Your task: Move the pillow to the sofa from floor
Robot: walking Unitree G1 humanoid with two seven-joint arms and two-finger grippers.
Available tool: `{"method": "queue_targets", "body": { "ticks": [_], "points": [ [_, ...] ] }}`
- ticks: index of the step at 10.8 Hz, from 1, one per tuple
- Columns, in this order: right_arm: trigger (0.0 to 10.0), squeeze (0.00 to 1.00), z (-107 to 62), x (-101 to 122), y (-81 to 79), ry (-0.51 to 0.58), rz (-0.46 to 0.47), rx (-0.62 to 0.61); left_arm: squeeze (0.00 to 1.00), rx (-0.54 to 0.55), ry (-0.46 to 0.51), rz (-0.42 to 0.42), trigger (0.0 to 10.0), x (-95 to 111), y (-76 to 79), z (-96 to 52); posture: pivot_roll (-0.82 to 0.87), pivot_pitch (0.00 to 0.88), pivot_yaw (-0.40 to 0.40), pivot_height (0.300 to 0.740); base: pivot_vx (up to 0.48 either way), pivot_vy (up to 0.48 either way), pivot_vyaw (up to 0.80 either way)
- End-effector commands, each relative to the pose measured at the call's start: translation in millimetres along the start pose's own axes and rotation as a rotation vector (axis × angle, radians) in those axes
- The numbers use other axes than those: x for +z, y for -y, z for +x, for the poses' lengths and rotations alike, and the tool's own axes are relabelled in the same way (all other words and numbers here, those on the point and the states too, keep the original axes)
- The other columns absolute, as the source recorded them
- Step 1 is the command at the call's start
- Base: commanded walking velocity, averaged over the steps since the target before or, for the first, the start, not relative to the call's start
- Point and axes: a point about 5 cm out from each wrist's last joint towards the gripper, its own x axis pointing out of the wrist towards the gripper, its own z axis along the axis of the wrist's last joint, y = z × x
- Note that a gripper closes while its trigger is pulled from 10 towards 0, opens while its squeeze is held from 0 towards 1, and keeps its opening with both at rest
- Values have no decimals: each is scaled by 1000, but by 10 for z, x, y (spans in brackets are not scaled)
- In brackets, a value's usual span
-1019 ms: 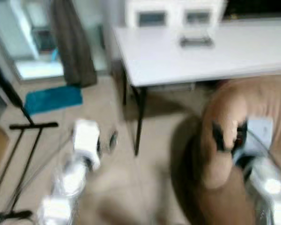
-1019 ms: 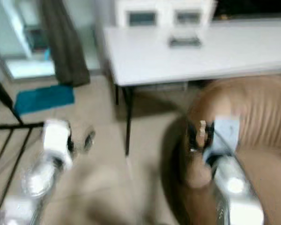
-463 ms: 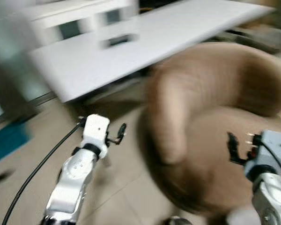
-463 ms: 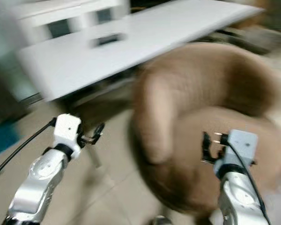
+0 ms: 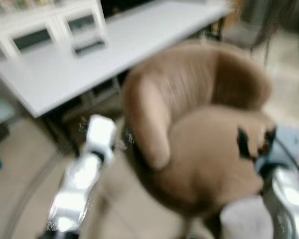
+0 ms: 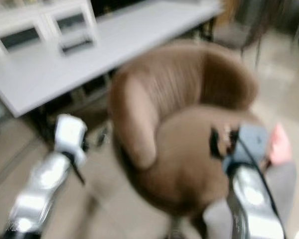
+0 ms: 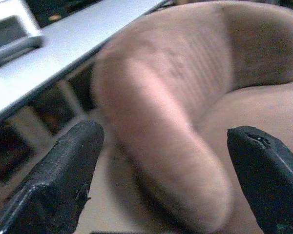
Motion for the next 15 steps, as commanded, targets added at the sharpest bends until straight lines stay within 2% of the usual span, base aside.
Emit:
{"method": "queue_targets", "body": {
  "ticks": [1, 3, 4, 5, 8, 9, 10, 11, 12, 13, 14, 15],
  "points": [
    [10000, 1000, -19, 47, -46, 9, 3, 19, 0, 39, 9, 19, 10000, 23, -96, -35, -164, 0, 100, 740, 0, 0, -800],
    [10000, 1000, -66, 64, -7, 5, -21, 28, 0, 34, 2, 11, 10000, -13, -67, -57, -181, 0, 93, 740, 0, 0, -800],
    [10000, 1000, -54, 42, 30, -10, -31, 32, 0, 37, 10, 5, 10000, 7, -63, -44, -166, 0, 72, 740, 0, 0, -800],
    [10000, 1000, -16, 33, -5, -13, -31, 60, 0, 57, 15, -23, 10000, 13, -99, -53, -150, 0, 61, 740, 0, 0, -800],
    [10000, 1000, 109, -92, -220, -54, -22, 178, 0, 165, 40, -75, 10000, 51, -197, -208, -52, 0, -6, 740, 0, 0, -800],
    [10000, 1000, 182, -98, -337, -35, -26, 245, 0, 201, 46, -101, 10000, 64, -239, -278, -15, 0, -29, 740, 0, 0, -469],
    [10000, 0, 273, -69, -482, 3, -30, 308, 0, 234, 46, -94, 10000, 68, -307, -360, 19, 0, -57, 740, 0, 0, 0],
    [10000, 0, 300, -69, -557, 8, -17, 361, 0, 258, 57, -80, 10000, 85, -349, -395, 35, 0, -71, 740, 0, 0, 0],
    [10000, 0, 349, -50, -631, 32, -61, 380, 0, 281, 65, -59, 10000, 114, -391, -420, 69, 0, -93, 740, 0, 0, 0],
    [10000, 0, 417, -81, -616, 30, -103, 327, 0, 289, 72, -57, 10000, 135, -400, -433, 76, 0, -97, 740, 0, 0, 0],
    [10000, 0, 482, -133, -590, -9, -71, 285, 0, 290, 76, -34, 10000, 155, -407, -432, 83, 0, -101, 740, 0, 0, -731],
    [10000, 0, 494, -182, -581, -38, 30, 289, 0, 304, 86, -13, 10000, 171, -429, -389, 78, 0, -95, 740, 0, 0, -750]
  ]
}}
